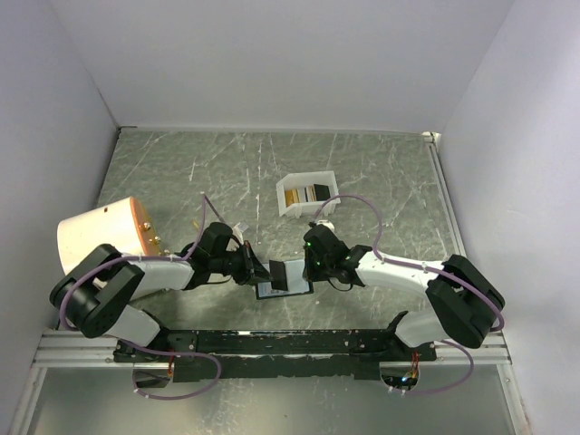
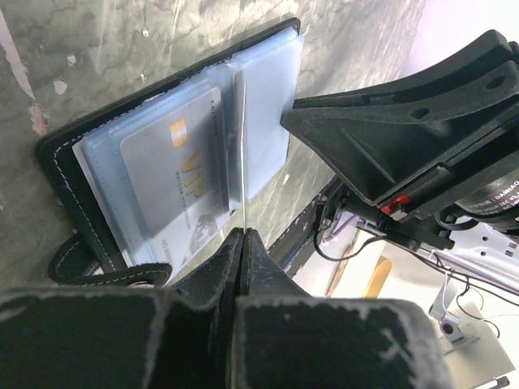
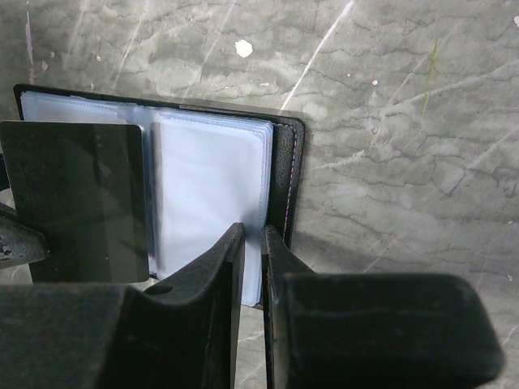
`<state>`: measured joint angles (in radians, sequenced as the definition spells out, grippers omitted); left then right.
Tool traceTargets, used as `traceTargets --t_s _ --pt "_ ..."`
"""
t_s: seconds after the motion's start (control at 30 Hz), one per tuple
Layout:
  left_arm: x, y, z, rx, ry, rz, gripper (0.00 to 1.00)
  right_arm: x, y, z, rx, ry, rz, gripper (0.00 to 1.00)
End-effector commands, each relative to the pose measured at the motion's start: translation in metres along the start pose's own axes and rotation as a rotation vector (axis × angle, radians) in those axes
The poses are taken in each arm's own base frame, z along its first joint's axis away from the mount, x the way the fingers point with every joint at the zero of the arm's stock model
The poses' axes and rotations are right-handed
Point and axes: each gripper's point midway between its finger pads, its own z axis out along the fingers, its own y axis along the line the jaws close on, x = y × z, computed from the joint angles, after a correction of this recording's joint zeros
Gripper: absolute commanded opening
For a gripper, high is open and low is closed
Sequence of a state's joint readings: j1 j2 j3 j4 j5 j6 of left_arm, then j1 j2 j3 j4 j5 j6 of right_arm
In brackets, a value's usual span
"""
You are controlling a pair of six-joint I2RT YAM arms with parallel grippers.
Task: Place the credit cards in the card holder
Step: Insert the credit card into the card holder.
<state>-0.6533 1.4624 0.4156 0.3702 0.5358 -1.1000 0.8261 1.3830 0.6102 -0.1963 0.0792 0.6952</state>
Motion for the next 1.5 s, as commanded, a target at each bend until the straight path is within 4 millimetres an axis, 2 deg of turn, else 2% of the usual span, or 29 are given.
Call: traceTargets --t_s 0.0,0.53,1.03,1.47 --pt "0.001 -0.004 0.000 0.032 0.021 0.022 0.07 0.012 -0.009 -0.002 0.033 0.033 -0.009 0.13" --pt "0.006 0.010 0.009 0.012 0.065 0.003 0.07 0.012 -0.008 -0.001 0.032 0.035 -0.012 0.13" --pt "-0.010 0.013 0.015 -0.004 0.024 -0.012 0.07 0.011 -0.007 -0.001 0.030 0.034 -0.011 0.13" --pt "-0.010 0.018 0.019 0.007 0.009 -0.026 0.07 0.012 0.000 -0.004 -0.010 0.029 0.039 0.13"
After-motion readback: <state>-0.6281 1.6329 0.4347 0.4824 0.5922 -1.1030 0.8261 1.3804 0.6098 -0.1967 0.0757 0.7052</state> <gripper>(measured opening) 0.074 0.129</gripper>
